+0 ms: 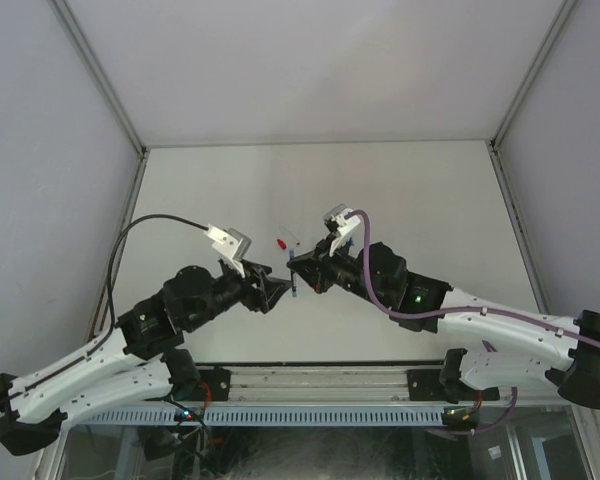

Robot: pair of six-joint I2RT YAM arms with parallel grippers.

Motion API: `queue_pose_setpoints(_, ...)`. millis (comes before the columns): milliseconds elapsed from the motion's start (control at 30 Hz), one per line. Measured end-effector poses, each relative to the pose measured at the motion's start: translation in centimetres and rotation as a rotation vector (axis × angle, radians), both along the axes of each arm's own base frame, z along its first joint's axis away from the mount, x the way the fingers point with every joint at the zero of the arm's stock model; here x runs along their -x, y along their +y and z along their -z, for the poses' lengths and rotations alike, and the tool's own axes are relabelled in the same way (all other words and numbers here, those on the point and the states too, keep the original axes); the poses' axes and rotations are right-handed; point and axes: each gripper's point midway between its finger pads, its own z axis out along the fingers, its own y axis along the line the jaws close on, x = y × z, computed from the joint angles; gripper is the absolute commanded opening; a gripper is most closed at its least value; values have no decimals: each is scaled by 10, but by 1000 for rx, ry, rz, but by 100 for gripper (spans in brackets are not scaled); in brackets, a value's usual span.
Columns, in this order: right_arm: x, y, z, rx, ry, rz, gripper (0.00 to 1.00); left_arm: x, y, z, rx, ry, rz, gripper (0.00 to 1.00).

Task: Insert the pens into the pen caps
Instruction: Place the pen at the center of the board.

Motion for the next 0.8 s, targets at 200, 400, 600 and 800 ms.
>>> queue_pose_setpoints(200,-28,-22,1,46,55,118,0,-35,29,10,-34,52,-159,85)
queue_pose_setpoints(400,-53,-40,4,90,125,210,0,-47,59,19,-89,97,-256,96)
queue_pose_setpoints(600,-68,-39,30,219,216,248,0,-58,94,0,-85,76,-368,100)
queue_pose_setpoints(800,-78,-27,52,351,289,253,0,-66,128,-2,-126,90,-476,100)
